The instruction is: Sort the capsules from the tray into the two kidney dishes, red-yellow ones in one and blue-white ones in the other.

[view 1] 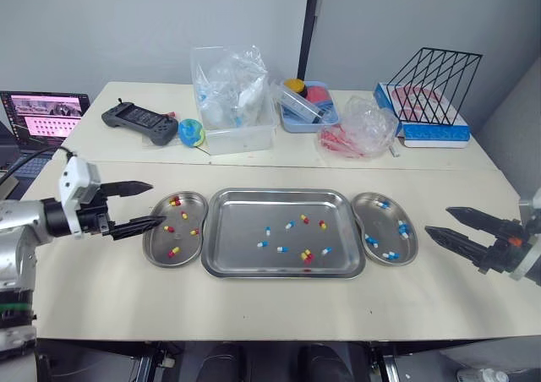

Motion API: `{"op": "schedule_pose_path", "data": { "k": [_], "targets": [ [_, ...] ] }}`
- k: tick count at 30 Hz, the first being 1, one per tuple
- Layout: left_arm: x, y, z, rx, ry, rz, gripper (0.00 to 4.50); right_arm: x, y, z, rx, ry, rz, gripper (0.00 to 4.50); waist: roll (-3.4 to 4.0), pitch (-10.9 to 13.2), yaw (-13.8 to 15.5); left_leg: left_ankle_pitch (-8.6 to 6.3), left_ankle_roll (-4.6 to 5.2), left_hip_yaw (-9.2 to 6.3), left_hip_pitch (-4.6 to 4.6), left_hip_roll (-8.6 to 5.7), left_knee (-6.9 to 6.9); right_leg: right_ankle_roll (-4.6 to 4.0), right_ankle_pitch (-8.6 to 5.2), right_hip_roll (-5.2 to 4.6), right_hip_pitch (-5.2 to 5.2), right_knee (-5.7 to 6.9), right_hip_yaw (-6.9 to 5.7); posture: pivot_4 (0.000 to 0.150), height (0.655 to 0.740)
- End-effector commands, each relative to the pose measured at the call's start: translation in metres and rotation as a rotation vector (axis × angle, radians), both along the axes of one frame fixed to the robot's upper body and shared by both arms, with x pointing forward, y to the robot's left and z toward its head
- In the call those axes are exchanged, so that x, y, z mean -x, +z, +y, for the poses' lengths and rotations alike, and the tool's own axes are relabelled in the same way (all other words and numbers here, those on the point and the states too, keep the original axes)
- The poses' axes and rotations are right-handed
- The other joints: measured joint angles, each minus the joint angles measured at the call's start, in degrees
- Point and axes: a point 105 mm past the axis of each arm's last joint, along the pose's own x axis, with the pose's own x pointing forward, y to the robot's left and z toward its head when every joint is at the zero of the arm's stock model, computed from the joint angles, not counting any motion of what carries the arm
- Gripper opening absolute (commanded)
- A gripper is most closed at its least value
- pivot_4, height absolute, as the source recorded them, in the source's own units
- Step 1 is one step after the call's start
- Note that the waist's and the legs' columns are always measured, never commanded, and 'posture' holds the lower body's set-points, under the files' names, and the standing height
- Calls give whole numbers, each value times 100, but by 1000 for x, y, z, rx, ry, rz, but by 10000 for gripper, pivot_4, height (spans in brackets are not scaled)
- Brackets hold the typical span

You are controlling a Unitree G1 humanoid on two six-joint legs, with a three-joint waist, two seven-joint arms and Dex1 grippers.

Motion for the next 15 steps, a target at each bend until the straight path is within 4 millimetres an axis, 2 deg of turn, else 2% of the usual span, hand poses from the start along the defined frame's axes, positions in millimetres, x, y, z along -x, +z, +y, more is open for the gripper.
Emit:
{"op": "schedule_pose_path", "data": {
  "k": [1,11,15],
  "targets": [
    [6,11,17,-8,72,-78,44686,-3,8,0,40,25,-32,45000,0,0,27,0,0,-1,-1,0,0,0,0,-1,1,0,-3,1500,7400],
    [14,13,38,-8,118,-78,44686,-8,10,0,62,48,-32,45000,2,-1,12,0,0,6,0,0,-6,-3,0,-6,-3,0,-4,1500,7400],
    [17,13,39,15,110,-76,44686,-8,12,3,67,62,-35,45000,1,-1,6,0,0,8,0,3,-6,-5,1,-4,-4,-1,-5,1500,7400]
  ]
}}
